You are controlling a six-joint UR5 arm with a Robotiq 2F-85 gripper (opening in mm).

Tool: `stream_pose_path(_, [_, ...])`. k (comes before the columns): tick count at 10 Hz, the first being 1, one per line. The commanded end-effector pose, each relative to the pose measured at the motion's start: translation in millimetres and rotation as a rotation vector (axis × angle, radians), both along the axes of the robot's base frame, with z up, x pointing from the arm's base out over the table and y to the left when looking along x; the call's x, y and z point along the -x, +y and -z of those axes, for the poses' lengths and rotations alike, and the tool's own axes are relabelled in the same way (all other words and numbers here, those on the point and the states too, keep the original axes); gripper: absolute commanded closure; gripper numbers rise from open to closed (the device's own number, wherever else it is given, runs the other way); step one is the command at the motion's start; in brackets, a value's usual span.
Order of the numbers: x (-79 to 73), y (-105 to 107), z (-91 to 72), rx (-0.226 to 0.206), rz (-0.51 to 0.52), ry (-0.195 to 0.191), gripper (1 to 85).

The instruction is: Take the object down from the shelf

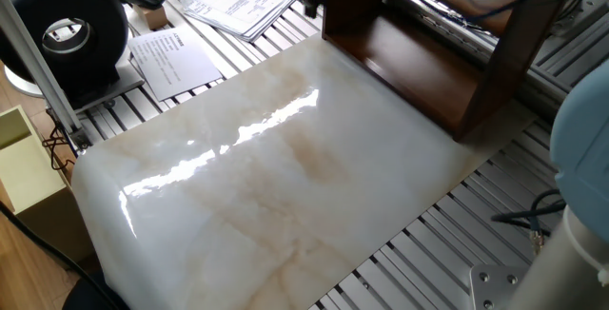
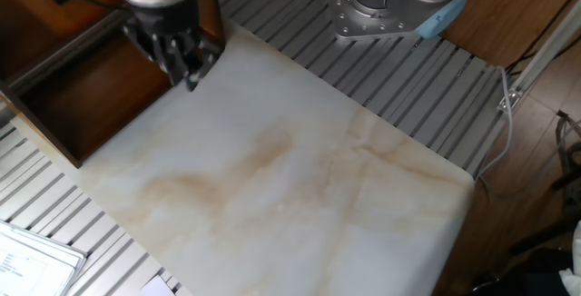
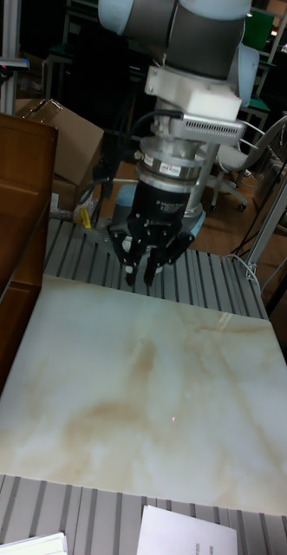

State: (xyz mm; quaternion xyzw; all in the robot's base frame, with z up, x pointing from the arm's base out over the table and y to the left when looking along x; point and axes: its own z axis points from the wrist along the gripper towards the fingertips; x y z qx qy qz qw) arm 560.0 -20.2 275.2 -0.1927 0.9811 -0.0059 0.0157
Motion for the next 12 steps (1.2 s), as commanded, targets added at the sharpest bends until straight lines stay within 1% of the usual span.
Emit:
stream_pose_path(1, [30.4,-26,-39.6,0.023,-0.205,0.035,44.3])
stream_pose_path(2, [29.2,-17,-39.5,-0.011,-0.210,0.027,43.7])
stream_pose_path(3, [26.5,-22,-39.5,0.010,-0.231,0.019,41.3])
stream_pose_path(4, [22.2,-33,-40.0,0.057,-0.294,0.009,40.3])
stream_pose_path(5, [21.9,-36,-40.2,0.070,-0.340,0.011,39.3])
stream_pose_path(6, [19.2,-37,-37.8,0.068,-0.400,0.010,35.0])
stream_pose_path(7, [21.1,-64,-45.8,0.116,-0.475,0.021,33.3])
stream_pose_path(8, [26.9,-85,-57.6,0.125,-0.520,0.029,31.3])
stream_pose_path(9, [41.7,-96,-66.8,0.087,-0.528,0.033,30.0])
stream_pose_path(10, [38.3,-90,-67.5,0.059,-0.539,0.002,29.0])
stream_pose_path(11, [37.8,-79,-67.3,0.016,-0.522,-0.011,27.0])
stream_pose_path(12, [36.6,-86,-67.4,0.045,-0.521,-0.009,27.3])
